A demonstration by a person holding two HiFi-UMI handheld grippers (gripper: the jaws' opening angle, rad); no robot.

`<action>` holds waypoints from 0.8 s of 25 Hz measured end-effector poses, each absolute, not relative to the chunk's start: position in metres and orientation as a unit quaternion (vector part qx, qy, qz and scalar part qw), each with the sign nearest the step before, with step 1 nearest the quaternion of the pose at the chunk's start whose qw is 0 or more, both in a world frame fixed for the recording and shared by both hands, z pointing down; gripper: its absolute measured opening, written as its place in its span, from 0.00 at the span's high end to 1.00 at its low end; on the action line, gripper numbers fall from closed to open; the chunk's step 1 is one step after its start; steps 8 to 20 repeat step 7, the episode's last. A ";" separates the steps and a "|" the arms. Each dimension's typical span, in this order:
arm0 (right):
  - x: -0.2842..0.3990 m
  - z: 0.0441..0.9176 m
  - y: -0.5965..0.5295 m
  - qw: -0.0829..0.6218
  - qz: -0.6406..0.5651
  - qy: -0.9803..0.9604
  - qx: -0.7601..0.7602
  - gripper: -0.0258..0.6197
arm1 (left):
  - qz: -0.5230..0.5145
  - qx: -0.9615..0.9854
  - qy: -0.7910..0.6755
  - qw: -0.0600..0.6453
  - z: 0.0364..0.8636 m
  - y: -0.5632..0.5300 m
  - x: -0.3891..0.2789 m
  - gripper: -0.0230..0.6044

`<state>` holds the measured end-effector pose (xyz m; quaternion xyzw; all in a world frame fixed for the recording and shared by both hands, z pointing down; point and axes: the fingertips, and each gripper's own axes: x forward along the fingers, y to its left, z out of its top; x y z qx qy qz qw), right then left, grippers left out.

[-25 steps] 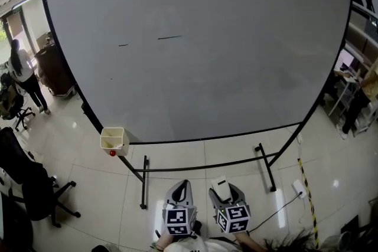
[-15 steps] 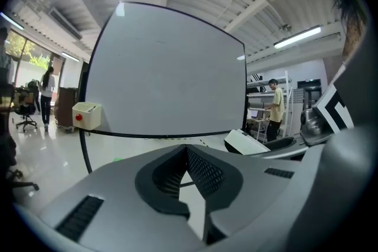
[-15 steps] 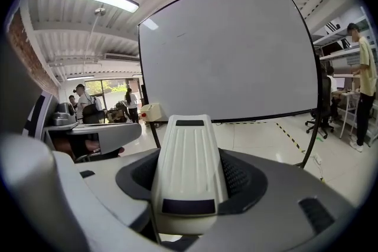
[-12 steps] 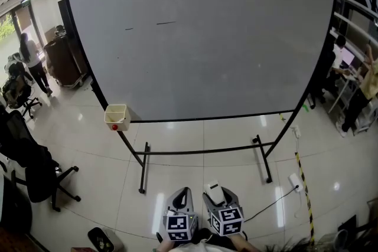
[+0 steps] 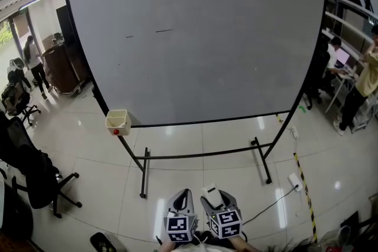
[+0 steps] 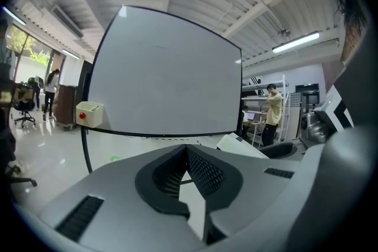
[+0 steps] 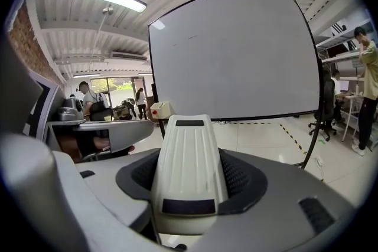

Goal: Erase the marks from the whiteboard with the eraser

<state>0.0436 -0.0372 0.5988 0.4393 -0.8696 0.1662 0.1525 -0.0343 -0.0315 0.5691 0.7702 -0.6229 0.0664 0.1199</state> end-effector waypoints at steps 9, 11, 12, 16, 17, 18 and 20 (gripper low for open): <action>0.035 0.598 -0.044 0.147 0.175 -0.868 0.442 0.54 | 0.069 0.773 -0.620 0.114 0.568 -0.038 -0.044 1.00; 0.035 0.598 -0.044 0.147 0.175 -0.868 0.442 0.54 | 0.069 0.773 -0.620 0.114 0.568 -0.038 -0.044 1.00; 0.035 0.598 -0.044 0.147 0.175 -0.868 0.442 0.54 | 0.069 0.773 -0.620 0.114 0.568 -0.038 -0.044 1.00; 0.035 0.598 -0.044 0.147 0.175 -0.868 0.442 0.54 | 0.069 0.773 -0.620 0.114 0.568 -0.038 -0.044 1.00; 0.035 0.598 -0.044 0.147 0.175 -0.868 0.442 0.54 | 0.069 0.773 -0.620 0.114 0.568 -0.038 -0.044 1.00; 0.035 0.598 -0.044 0.147 0.175 -0.868 0.442 0.54 | 0.069 0.773 -0.620 0.114 0.568 -0.038 -0.044 1.00; 0.035 0.598 -0.044 0.147 0.175 -0.868 0.442 0.54 | 0.069 0.773 -0.620 0.114 0.568 -0.038 -0.044 1.00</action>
